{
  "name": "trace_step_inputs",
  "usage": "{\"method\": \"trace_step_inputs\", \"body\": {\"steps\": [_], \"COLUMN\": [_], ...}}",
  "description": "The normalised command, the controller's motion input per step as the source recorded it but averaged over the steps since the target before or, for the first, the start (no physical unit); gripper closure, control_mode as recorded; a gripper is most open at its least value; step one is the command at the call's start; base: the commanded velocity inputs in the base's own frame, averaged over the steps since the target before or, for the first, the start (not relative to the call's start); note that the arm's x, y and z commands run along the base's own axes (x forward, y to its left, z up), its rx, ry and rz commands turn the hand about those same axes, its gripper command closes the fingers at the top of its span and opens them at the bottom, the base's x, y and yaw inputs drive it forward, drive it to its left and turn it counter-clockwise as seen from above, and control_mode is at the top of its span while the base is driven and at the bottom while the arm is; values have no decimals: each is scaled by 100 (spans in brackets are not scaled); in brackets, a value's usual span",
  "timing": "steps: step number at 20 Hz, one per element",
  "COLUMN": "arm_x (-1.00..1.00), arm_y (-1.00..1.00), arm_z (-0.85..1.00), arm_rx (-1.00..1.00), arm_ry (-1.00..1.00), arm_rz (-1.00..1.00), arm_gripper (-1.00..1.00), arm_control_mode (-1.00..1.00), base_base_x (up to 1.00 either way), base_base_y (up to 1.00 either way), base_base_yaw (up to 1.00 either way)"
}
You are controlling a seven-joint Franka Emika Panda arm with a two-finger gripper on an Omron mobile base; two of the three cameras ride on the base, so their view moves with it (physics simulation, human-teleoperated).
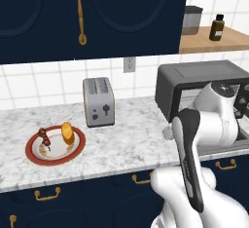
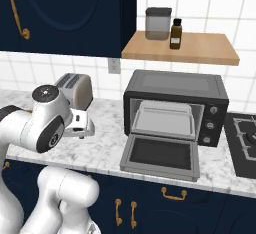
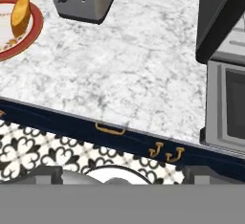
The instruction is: Pick up the kebab skewer and baguette bread, and place them inside the toaster oven. Close the toaster oven door and start by setting the timer.
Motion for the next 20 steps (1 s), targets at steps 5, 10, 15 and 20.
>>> {"method": "trace_step_inputs", "body": {"steps": [5, 10, 15, 20], "arm_x": [28, 46, 50, 61], "arm_y": [100, 100, 100, 100], "arm_z": [2, -1, 0, -16], "arm_rx": [-4, -4, 0, 0], "arm_ry": [0, -3, 0, 0], "arm_rz": [3, 0, -2, -1], "arm_gripper": [-100, -100, -100, -100], "arm_control_mode": [-100, -100, -100, -100], "base_base_x": [0, 0, 0, 0], "base_base_y": [0, 0, 0, 0], "base_base_yaw": [0, 0, 0, 0]}}
